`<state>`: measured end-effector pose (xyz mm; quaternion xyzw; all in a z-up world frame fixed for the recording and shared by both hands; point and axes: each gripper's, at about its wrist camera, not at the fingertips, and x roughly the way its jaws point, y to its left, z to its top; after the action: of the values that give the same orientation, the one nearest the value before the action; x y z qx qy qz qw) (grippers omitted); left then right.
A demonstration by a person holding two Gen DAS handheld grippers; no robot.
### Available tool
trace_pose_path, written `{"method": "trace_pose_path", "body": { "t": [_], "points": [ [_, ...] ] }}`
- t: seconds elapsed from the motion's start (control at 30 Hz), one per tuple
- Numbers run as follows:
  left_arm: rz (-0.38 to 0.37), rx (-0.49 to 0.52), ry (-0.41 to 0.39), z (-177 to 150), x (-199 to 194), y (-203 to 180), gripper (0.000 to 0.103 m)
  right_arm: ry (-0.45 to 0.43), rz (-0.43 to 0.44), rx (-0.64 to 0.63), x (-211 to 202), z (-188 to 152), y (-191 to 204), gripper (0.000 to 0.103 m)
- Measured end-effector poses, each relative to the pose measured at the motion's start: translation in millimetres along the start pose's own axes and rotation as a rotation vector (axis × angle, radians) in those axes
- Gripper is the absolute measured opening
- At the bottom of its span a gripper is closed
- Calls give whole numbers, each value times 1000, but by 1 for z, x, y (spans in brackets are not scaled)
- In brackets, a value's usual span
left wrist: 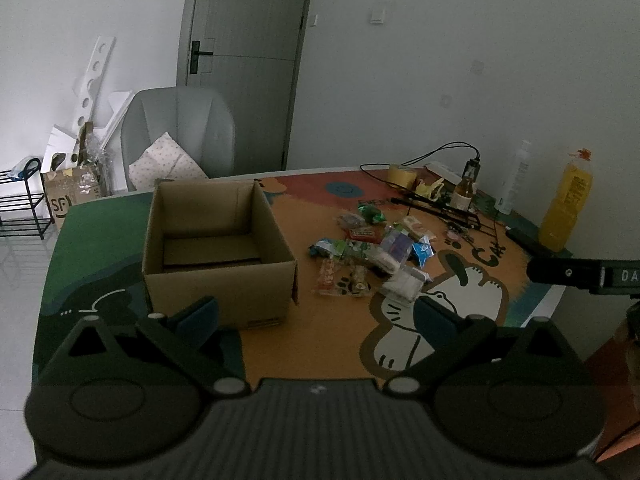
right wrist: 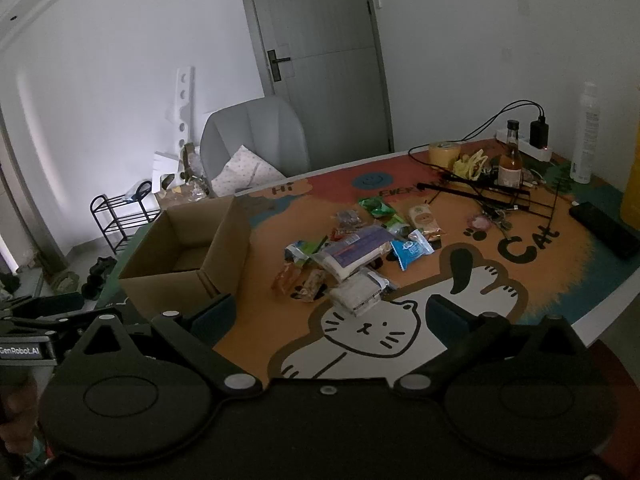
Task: Organize snacks
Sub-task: 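Move both grippers toward the snack pile beside the cardboard box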
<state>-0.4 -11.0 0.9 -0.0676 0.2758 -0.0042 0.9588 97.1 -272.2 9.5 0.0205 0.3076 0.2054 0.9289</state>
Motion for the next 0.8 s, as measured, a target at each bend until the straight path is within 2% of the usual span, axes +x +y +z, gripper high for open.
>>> {"method": "trace_pose_path", "body": {
  "t": [0.8],
  "points": [
    [-18, 2, -15, 4, -3, -3, 103, 0, 14, 10, 0, 4, -1, 103]
  ]
}}
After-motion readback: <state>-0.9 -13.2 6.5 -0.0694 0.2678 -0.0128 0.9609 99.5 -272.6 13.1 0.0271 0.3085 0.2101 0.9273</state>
